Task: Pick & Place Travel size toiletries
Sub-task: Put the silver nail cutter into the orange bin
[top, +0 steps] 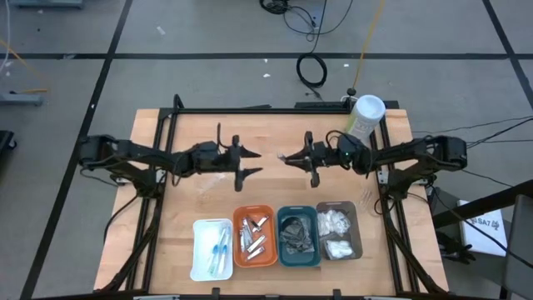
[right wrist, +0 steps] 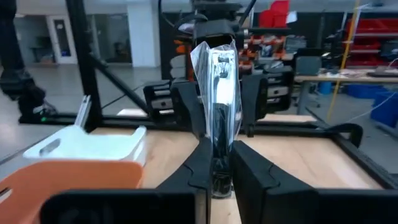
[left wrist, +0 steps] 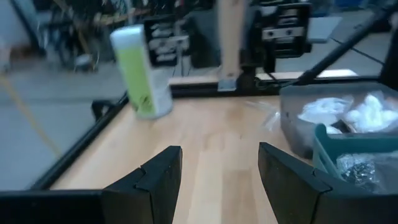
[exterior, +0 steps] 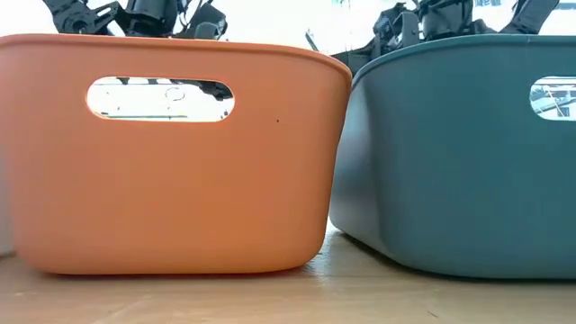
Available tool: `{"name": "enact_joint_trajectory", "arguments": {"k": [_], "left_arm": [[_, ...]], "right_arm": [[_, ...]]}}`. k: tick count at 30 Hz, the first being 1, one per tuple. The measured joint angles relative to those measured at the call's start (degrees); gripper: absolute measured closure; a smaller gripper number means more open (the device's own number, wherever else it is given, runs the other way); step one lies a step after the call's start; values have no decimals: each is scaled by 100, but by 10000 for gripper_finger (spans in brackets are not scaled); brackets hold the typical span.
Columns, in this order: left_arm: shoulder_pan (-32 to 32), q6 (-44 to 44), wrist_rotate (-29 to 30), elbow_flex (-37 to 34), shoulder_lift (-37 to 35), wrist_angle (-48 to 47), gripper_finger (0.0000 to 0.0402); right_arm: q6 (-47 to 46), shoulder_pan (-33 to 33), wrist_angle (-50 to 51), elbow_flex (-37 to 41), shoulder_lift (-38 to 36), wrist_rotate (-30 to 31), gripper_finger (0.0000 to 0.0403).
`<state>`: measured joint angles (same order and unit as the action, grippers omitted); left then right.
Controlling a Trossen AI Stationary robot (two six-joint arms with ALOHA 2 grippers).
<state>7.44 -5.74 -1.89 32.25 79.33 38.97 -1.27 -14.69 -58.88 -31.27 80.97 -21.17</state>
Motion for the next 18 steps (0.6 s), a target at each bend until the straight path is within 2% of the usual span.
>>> {"name": "enact_joint_trajectory", "arguments": {"k": [4,8,18], "left_arm": [[-225,-469,-1,53,517,1027,192],[-368,-179,-6,205,828,1978,192],[-411,331,-87,993,1619,2080,192]], "right_arm": [[132,175,68,7,11,1,377],[203,253,45,7,9,-7,377],[245,250,71,7,9,-13,377]]}}
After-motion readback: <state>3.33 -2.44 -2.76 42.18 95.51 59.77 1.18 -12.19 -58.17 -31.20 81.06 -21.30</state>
